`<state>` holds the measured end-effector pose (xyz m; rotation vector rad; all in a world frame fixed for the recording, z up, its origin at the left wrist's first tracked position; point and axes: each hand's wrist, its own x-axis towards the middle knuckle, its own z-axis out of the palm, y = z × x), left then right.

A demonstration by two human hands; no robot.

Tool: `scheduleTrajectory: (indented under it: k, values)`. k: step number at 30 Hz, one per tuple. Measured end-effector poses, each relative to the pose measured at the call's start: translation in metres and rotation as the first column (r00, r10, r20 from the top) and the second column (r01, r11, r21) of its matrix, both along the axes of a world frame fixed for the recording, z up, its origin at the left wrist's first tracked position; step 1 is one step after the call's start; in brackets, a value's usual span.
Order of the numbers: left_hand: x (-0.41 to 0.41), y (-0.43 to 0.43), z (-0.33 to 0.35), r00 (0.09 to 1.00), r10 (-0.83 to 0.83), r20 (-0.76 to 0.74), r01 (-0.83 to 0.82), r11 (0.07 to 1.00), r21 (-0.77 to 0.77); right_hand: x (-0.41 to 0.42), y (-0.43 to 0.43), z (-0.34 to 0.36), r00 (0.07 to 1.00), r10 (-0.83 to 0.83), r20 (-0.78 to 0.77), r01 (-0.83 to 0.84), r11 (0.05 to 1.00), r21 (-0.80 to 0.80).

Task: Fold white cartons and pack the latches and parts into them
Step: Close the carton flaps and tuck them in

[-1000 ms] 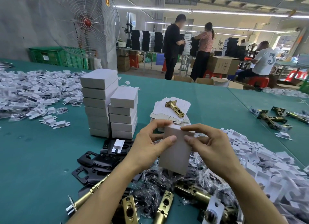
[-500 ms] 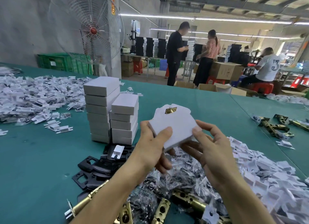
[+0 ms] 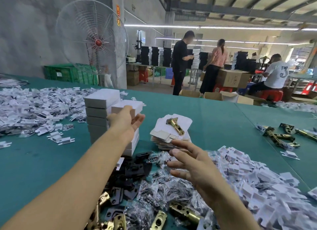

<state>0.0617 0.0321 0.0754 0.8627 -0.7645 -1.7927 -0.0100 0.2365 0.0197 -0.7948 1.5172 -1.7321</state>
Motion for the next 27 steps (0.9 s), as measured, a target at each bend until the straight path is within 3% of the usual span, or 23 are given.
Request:
scheduleTrajectory:
  k: [5,12,20,27]
  values:
    - [-0.005,0.001,-0.01,0.985,0.169,-0.037,-0.169,0.986,0.006,-0.003,0.001,-0.002,1.0,0.008,-0.009,-0.008,1.0,0.003]
    - [-0.008,-0.006,-0.019,0.955,0.295,0.025,-0.294,0.955,-0.029,-0.003,0.0,-0.003,0.999,0.033,-0.01,-0.032,0.999,0.021]
    - [-0.006,-0.013,-0.028,0.952,0.282,0.118,-0.274,0.959,-0.076,-0.003,0.0,-0.005,0.998,0.038,-0.041,-0.036,0.997,0.067]
    - [-0.01,-0.015,-0.032,0.965,0.245,0.097,-0.236,0.967,-0.095,-0.002,0.003,-0.003,0.995,0.038,-0.095,-0.028,0.994,0.103]
